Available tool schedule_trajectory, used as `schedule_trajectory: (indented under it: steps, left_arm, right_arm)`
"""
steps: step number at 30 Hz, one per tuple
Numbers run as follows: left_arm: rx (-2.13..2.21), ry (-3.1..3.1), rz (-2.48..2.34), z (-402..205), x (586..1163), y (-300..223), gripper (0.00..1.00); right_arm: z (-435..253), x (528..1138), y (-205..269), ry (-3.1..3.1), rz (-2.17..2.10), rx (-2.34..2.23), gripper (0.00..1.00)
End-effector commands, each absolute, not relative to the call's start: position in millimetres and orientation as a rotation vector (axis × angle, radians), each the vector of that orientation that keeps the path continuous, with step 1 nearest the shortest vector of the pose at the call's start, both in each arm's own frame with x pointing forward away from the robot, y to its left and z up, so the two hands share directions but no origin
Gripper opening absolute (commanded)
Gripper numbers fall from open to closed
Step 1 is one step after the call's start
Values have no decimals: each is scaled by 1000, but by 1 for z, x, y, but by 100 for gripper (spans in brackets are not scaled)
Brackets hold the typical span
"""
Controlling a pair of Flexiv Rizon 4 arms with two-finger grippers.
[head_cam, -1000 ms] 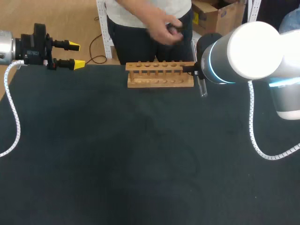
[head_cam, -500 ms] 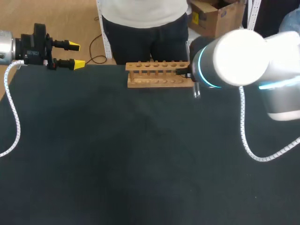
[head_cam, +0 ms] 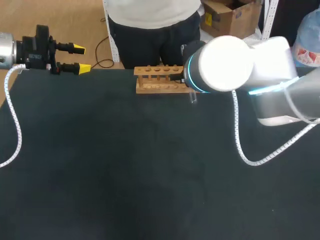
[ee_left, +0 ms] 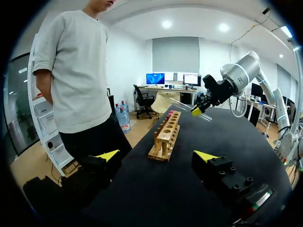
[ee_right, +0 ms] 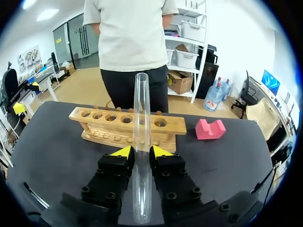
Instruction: Grasp the test tube, adjust it, and insert it.
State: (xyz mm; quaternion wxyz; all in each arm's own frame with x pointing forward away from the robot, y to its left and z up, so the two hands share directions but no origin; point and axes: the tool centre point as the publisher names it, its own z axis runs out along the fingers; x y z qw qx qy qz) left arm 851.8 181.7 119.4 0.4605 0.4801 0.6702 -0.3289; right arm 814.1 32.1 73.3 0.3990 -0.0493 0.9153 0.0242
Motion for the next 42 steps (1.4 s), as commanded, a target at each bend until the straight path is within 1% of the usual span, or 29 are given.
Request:
schedule_trajectory:
  steps: [1, 14, 42]
  left_arm:
    - [1178, 1644, -805, 118, 850, 182, 100]
    - [1178, 1644, -805, 118, 850, 182, 100]
    - [1178, 1644, -805, 118, 850, 182, 100]
  right_arm:
    - [63, 828, 40, 2326, 55, -125, 0]
    - [46, 841, 38, 2360, 36, -102, 0]
    - [28, 841, 36, 2433, 24, -116, 0]
